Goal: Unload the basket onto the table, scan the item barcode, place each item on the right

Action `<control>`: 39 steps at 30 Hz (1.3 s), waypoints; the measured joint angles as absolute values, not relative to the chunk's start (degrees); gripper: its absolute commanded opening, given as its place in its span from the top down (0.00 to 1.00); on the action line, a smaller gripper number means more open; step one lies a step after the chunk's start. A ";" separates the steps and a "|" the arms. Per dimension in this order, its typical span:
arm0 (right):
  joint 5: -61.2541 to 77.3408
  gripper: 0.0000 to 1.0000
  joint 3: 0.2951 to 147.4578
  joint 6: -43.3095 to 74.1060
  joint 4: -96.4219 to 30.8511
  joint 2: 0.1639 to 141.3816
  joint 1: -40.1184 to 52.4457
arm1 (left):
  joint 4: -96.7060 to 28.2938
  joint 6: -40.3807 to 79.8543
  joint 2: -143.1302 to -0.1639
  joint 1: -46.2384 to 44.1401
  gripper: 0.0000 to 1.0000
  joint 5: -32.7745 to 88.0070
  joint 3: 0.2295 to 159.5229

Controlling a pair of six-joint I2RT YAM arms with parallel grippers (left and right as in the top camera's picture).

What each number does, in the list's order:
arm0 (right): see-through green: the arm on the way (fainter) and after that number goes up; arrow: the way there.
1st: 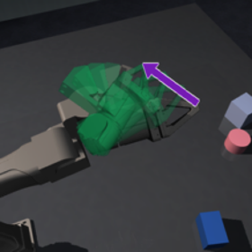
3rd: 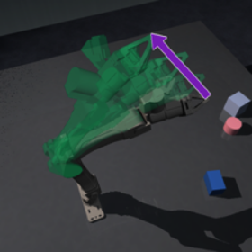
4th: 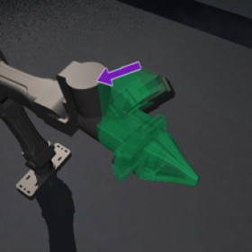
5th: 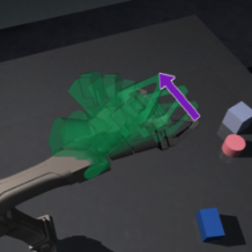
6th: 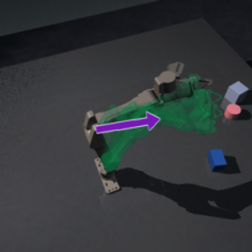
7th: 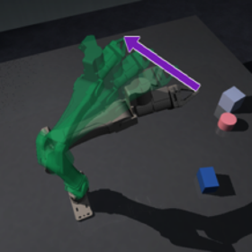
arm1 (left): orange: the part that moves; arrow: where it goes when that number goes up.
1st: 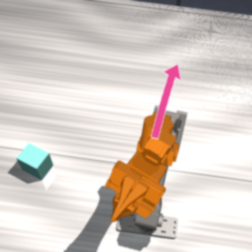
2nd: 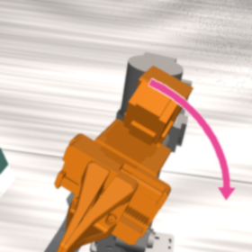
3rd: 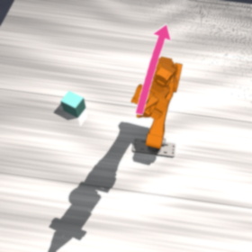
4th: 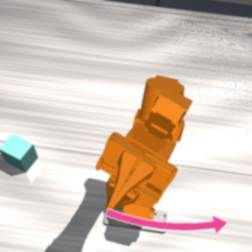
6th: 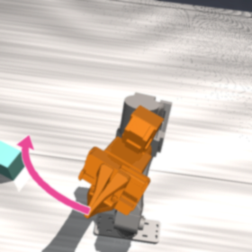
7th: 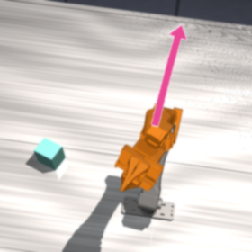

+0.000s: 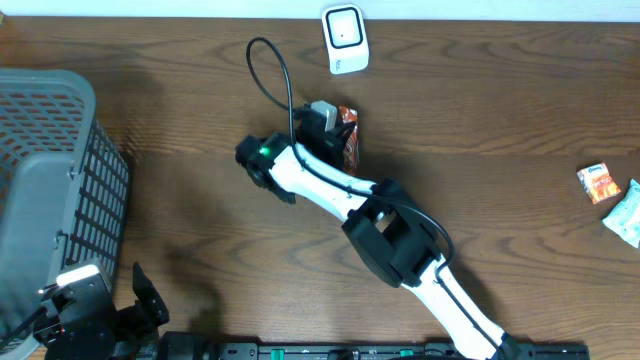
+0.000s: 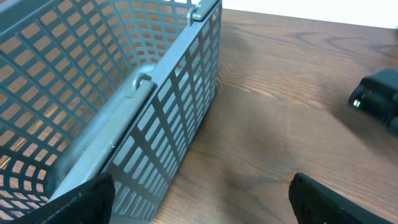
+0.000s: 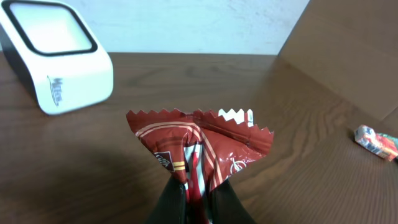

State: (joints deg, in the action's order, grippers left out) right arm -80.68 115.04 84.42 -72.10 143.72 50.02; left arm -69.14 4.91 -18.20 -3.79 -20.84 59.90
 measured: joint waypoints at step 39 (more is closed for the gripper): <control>-51.64 0.02 111.20 54.28 -77.28 137.01 67.18 | -68.88 4.93 -18.20 -3.79 0.10 -19.94 59.90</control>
State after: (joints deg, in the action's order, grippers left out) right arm -51.64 111.20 54.28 -77.28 137.01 67.18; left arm -68.88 4.93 -18.20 -3.79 -19.94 59.90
